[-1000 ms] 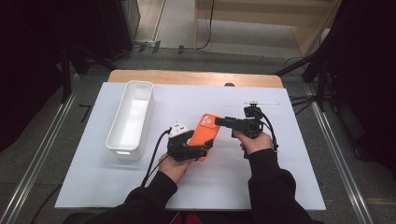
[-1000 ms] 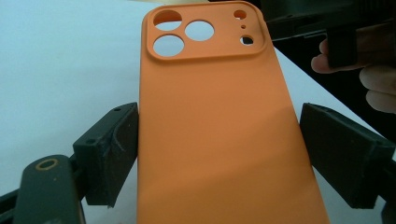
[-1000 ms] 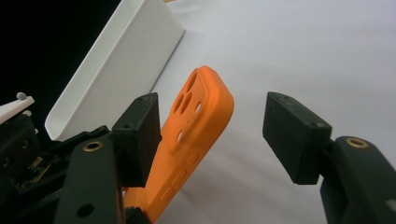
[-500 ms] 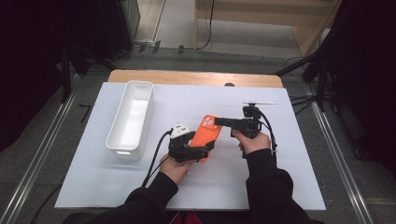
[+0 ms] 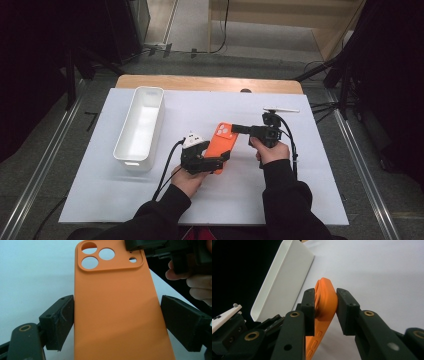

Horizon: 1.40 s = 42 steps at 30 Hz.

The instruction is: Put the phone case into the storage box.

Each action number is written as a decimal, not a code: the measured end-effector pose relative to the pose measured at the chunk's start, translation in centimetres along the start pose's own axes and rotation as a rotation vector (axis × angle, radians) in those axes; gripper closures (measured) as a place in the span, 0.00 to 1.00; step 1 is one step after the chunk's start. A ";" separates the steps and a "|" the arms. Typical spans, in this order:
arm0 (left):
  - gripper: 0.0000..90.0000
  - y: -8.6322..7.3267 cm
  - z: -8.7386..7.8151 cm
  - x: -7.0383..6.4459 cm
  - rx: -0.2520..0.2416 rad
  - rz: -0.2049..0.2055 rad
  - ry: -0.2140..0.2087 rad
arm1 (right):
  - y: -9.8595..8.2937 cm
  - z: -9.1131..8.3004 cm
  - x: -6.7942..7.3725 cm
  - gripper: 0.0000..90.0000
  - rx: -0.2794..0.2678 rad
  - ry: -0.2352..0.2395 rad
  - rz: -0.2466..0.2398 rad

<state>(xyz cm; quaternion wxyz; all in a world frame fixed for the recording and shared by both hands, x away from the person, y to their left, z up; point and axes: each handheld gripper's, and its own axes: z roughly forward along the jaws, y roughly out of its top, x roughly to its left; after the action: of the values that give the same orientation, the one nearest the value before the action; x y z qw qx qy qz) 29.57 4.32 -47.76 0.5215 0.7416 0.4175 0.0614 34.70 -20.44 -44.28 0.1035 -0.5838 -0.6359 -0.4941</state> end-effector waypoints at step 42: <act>0.16 0.1 0.5 -0.1 0.026 0.042 -0.017 | 0.2 -0.9 0.9 0.83 0.001 0.089 0.023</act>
<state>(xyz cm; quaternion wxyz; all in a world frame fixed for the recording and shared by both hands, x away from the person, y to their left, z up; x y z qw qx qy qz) 29.79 3.87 -47.82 0.5137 0.7574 0.3984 0.0606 34.21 -20.53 -43.10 0.1376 -0.5684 -0.6244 -0.5178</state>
